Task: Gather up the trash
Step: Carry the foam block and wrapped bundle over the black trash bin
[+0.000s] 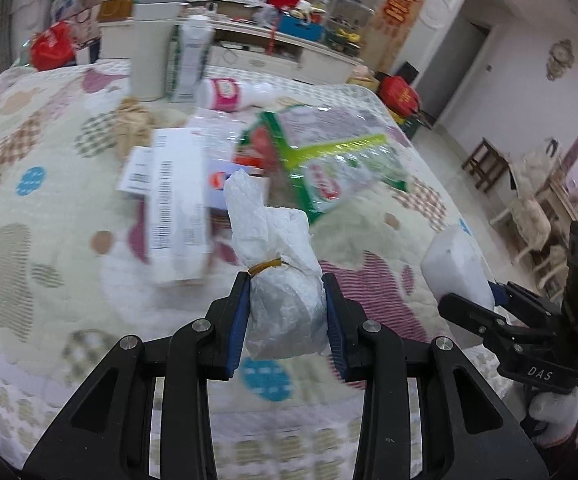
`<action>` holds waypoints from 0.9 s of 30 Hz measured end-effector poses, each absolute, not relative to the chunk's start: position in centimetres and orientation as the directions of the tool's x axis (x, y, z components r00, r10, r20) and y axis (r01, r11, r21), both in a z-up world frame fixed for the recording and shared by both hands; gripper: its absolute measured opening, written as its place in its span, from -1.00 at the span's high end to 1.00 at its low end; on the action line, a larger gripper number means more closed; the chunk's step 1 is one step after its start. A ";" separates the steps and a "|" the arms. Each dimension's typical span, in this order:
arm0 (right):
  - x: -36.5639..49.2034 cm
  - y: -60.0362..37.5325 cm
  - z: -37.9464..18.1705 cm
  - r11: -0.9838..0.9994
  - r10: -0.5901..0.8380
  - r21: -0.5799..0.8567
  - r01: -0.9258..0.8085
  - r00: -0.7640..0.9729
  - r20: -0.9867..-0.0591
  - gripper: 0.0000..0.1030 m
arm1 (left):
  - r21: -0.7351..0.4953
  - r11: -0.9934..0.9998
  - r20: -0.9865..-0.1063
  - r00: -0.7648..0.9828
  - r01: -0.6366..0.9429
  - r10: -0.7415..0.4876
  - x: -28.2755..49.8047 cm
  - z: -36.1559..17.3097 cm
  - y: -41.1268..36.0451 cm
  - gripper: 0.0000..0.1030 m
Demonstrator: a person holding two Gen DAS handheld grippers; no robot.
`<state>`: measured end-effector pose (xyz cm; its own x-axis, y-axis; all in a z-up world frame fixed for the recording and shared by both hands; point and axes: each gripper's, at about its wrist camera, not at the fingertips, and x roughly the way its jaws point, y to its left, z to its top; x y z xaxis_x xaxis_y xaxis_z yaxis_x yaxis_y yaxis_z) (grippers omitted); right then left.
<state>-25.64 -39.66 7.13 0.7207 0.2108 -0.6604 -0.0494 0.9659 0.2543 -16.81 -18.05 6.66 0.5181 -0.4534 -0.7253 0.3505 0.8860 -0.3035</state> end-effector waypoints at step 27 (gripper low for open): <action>-33.6 -53.7 6.0 0.918 0.012 0.306 0.252 0.752 -0.659 -0.21 | -0.243 0.749 -0.738 0.383 0.617 -0.556 -19.2 7.1 -34.9 0.36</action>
